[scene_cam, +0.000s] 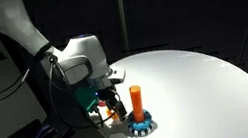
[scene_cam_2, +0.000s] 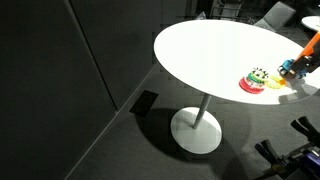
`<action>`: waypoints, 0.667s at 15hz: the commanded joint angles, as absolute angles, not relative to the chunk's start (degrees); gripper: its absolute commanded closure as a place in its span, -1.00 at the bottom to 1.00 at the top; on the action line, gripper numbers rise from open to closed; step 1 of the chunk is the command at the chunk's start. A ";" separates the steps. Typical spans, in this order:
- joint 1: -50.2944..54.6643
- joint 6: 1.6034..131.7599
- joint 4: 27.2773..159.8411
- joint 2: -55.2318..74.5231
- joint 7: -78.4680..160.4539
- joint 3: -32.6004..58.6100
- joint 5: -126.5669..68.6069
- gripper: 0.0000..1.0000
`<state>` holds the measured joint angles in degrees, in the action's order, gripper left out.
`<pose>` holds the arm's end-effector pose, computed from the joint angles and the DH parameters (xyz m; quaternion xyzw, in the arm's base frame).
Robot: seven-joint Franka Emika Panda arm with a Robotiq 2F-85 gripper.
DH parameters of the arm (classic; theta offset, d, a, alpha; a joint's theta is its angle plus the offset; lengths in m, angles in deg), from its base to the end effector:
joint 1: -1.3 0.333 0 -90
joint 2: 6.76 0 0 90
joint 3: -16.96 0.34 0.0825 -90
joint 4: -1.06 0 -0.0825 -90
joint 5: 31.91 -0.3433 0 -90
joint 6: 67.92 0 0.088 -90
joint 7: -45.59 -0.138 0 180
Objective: Put the orange ring around the orange rod
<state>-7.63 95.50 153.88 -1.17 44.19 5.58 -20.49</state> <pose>0.3940 -0.1377 0.2450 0.9937 -0.0940 0.0360 0.0487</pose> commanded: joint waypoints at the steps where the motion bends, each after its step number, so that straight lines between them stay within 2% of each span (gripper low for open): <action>1: -6.62 97.26 150.57 3.17 41.53 5.14 -19.74 -1.00; 10: -4.18 98.87 147.03 7.70 41.17 4.92 -20.90 -1.00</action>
